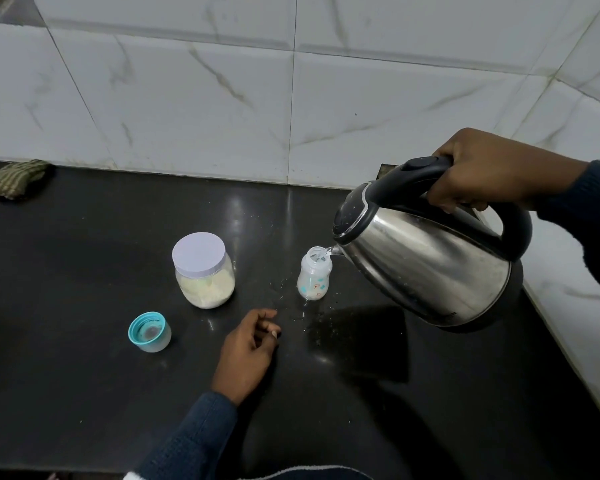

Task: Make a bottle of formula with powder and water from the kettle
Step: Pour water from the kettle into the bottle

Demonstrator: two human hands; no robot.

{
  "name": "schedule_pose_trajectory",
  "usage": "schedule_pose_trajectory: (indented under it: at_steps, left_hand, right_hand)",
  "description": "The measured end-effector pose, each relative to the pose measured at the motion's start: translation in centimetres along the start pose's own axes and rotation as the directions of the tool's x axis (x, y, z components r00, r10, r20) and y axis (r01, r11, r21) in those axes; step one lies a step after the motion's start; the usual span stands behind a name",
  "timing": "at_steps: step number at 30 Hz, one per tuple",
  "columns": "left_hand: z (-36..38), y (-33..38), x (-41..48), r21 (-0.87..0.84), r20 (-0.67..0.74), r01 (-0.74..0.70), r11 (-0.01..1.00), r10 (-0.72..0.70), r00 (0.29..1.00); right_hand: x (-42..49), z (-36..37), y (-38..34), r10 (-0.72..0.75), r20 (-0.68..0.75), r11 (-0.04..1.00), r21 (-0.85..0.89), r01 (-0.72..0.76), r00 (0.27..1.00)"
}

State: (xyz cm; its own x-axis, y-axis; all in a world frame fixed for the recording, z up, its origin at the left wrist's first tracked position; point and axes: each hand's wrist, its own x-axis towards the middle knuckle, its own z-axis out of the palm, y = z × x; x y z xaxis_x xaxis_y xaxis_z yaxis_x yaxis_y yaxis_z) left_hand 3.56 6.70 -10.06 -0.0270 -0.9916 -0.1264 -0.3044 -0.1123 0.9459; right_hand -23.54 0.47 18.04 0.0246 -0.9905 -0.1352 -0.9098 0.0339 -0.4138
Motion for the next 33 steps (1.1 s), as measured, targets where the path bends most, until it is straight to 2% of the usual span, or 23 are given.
schedule_pose_trajectory:
  at_steps: [15,33]
  left_hand:
    - [-0.1,0.0,0.2,-0.001,0.011,0.006,1.0,-0.006,1.0]
    - [0.0,-0.1,0.1,-0.013,-0.005,-0.004,1.0,0.004,1.0]
  right_hand:
    - [-0.9,1.3,2.6,0.059,-0.013,0.982,0.181,-0.056,0.998]
    - [-0.1,1.6,2.0,0.049,-0.005,0.983,0.178,-0.047,0.999]
